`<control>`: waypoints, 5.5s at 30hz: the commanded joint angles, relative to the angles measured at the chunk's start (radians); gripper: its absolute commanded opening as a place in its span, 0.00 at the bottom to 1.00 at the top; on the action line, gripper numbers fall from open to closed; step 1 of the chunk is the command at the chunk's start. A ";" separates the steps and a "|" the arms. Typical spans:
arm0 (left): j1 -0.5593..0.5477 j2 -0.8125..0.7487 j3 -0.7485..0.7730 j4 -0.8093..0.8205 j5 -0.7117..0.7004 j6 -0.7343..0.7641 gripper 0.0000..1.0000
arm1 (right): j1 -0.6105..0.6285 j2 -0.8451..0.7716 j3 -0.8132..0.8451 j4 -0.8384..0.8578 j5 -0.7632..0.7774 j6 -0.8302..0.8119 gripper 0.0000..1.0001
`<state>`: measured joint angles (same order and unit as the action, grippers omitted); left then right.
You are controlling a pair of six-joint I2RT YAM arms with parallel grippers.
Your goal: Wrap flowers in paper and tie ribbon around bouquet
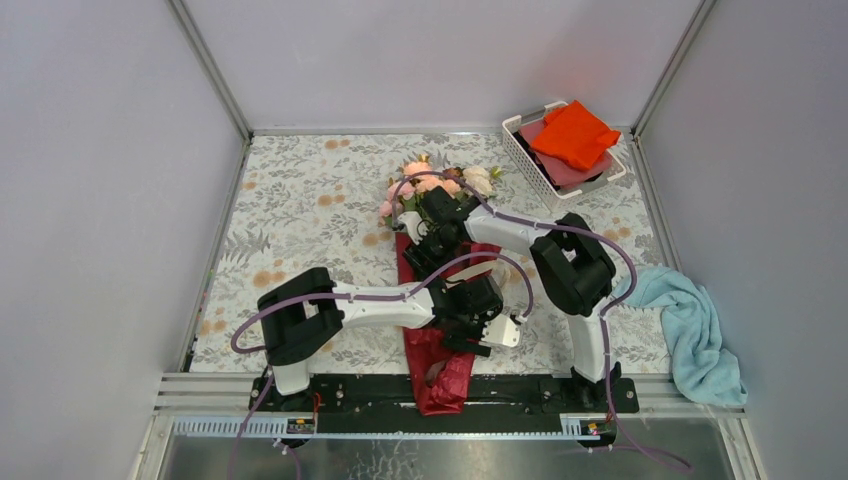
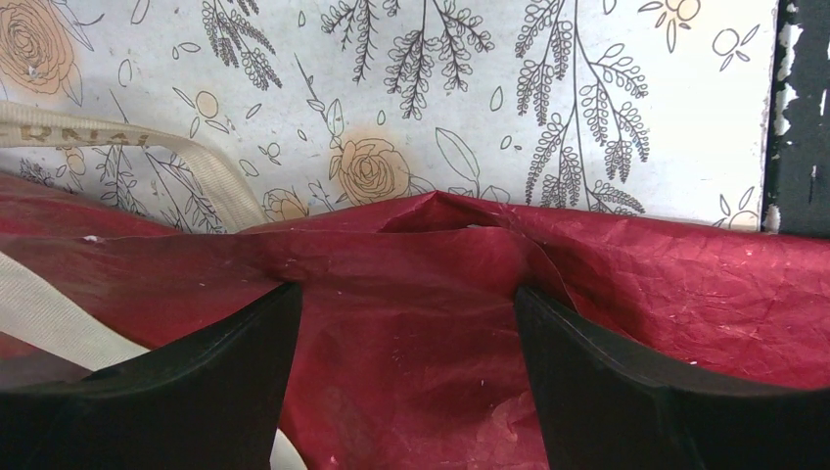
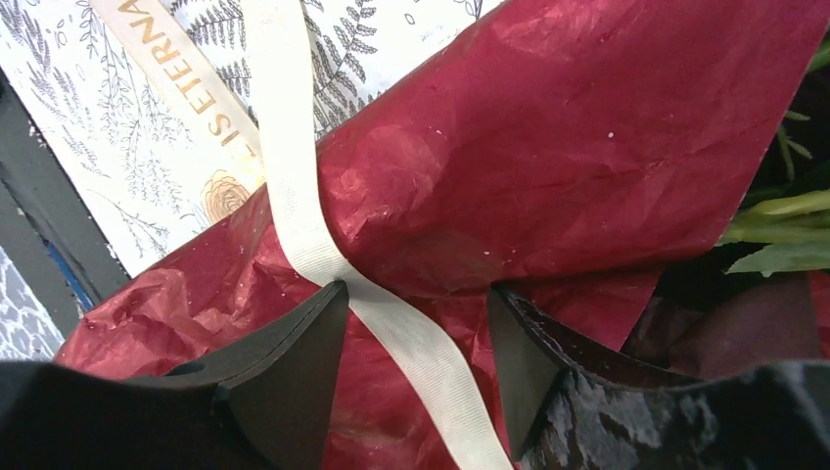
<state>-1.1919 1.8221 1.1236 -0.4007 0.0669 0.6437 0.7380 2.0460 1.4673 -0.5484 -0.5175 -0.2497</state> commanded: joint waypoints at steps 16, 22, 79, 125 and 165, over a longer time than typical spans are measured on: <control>-0.012 0.012 0.087 -0.092 0.045 0.023 0.92 | 0.005 -0.097 -0.204 0.248 0.086 0.024 0.07; -0.009 -0.039 0.203 -0.250 0.155 0.033 0.96 | -0.012 -0.101 -0.270 0.325 0.078 0.062 0.06; 1.004 -0.498 -0.314 -0.683 0.309 0.167 0.00 | -0.029 -0.122 -0.295 0.364 0.046 0.108 0.13; 0.669 0.016 0.399 -0.054 0.155 -0.268 0.87 | -0.081 -0.435 -0.804 0.964 -0.020 0.486 0.03; 0.528 -0.225 -0.207 0.107 0.296 0.098 0.08 | -0.149 -0.447 -0.808 1.006 -0.083 0.524 0.00</control>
<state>-0.6582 1.6409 0.9092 -0.3538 0.3553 0.7471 0.5976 1.6360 0.6586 0.4175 -0.5709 0.2703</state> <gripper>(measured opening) 0.194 0.014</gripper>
